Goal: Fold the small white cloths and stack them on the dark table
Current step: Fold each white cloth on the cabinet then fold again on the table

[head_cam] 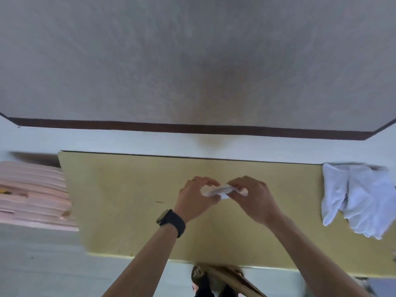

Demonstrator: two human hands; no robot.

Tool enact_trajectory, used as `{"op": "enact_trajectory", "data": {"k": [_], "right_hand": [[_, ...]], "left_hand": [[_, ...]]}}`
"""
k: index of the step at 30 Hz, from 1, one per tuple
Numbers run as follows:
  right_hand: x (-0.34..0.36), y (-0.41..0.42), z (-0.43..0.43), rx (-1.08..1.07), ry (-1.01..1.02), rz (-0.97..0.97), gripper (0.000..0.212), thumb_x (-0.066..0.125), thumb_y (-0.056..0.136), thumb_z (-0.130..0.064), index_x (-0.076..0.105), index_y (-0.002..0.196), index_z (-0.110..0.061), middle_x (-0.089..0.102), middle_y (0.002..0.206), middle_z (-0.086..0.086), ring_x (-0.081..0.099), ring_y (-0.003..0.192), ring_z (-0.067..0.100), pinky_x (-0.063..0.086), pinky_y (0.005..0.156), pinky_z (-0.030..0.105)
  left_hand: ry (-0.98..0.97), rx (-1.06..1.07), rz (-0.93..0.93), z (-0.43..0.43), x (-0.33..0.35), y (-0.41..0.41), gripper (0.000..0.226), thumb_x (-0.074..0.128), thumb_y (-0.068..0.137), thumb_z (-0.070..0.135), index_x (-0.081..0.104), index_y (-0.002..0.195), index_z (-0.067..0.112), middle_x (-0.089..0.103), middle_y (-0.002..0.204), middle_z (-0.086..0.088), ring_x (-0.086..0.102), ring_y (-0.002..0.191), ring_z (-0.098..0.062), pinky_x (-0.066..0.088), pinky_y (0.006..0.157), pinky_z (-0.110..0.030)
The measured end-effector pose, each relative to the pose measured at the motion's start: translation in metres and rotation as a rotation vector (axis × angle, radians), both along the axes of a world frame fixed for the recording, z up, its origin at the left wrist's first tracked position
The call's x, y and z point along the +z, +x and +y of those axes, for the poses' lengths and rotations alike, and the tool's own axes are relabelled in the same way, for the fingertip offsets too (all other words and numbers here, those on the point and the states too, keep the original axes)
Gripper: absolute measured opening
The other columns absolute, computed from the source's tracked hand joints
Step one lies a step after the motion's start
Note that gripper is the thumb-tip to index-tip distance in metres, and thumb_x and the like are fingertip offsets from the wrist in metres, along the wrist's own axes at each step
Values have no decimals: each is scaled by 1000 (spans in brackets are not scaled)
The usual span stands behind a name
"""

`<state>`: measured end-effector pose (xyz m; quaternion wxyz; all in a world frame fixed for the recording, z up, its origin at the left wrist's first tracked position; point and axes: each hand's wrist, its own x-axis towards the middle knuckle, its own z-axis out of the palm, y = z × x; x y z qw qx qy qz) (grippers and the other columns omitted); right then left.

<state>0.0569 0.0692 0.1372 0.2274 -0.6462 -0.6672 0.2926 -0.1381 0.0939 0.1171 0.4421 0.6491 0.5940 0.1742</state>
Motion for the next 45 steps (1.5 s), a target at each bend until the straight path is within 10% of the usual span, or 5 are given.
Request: {"op": "enact_trajectory", "data": {"k": [5,11,25,37,45], "right_hand": [[91,-20,2,201,181,-225,13,64,92,-34,71,103,-30,69,94,-14,58,82,7,44,74,26],[149,-40,-20,288,149,-171,15,64,90,-42,67,101,-32,64,96,-17,53,89,7,44,77,26],[186,-247,-228,706,-1,657,26,68,89,-37,63,80,-12,54,64,-4,47,60,10,36,55,25],[199,-456,-578,1152,103,624,26,43,102,-34,42,80,-21,53,57,-2,52,59,12,35,51,21],[192,-571,-849,1466,-23,637,23,45,102,-34,52,88,-16,54,72,0,49,67,13,37,61,22]], "left_hand": [[413,-61,149,-9,91,-11,18,69,85,46,73,97,32,72,96,16,61,89,-7,47,89,-29],[381,66,-93,-58,168,-57,5,73,87,31,72,90,27,72,87,17,64,86,2,46,75,-9],[367,976,-491,-405,218,-212,34,71,86,35,58,82,3,57,81,-4,56,80,-19,46,76,-37],[771,1814,-6,-770,235,-280,23,59,95,48,64,89,27,68,83,4,60,71,-8,49,62,-22],[697,2110,212,-1047,223,-355,16,57,97,38,59,87,25,59,78,12,46,60,2,37,55,-10]]}}
